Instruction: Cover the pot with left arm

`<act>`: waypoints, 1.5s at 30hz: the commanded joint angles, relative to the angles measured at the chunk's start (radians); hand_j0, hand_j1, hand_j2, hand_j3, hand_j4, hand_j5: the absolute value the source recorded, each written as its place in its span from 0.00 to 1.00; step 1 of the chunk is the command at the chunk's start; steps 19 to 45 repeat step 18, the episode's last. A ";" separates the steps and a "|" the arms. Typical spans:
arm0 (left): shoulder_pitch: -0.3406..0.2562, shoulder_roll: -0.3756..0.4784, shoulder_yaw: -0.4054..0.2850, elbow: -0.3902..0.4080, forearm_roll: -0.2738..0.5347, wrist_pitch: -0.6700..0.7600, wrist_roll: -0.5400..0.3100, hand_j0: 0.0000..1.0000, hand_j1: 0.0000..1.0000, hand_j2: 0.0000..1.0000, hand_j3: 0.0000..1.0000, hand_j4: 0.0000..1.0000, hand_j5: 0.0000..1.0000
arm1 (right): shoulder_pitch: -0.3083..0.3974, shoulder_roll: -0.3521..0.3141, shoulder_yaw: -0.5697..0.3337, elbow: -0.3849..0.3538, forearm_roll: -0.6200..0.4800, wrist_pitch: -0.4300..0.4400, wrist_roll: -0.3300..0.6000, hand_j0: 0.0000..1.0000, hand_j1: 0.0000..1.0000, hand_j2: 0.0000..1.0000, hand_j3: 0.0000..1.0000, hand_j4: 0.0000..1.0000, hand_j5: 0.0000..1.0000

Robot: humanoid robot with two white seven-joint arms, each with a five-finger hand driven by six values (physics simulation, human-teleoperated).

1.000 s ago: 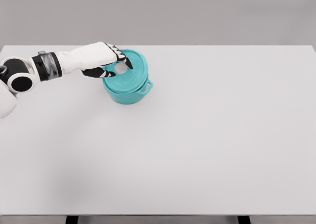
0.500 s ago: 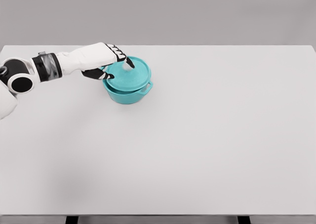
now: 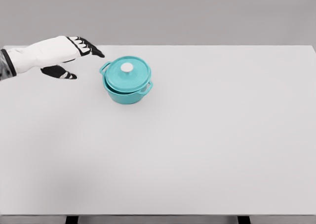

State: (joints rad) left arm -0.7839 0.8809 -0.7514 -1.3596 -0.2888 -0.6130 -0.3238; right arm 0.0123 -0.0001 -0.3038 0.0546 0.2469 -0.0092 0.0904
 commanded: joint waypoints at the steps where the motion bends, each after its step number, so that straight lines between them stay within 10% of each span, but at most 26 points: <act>1: 0.011 0.089 0.052 -0.033 0.042 0.002 -0.004 1.00 1.00 1.00 1.00 1.00 1.00 | 0.000 0.000 0.000 -0.001 0.000 0.000 0.000 1.00 1.00 1.00 1.00 1.00 1.00; 8: 0.187 0.089 0.196 -0.024 0.034 0.002 -0.006 1.00 1.00 1.00 1.00 1.00 1.00 | -0.002 0.000 0.000 -0.001 0.000 0.000 0.000 1.00 1.00 1.00 1.00 1.00 1.00; 45: 0.190 0.086 0.193 -0.035 0.031 0.002 -0.006 1.00 1.00 1.00 1.00 1.00 1.00 | 0.000 0.000 0.000 0.001 0.000 0.000 0.000 1.00 1.00 1.00 1.00 1.00 1.00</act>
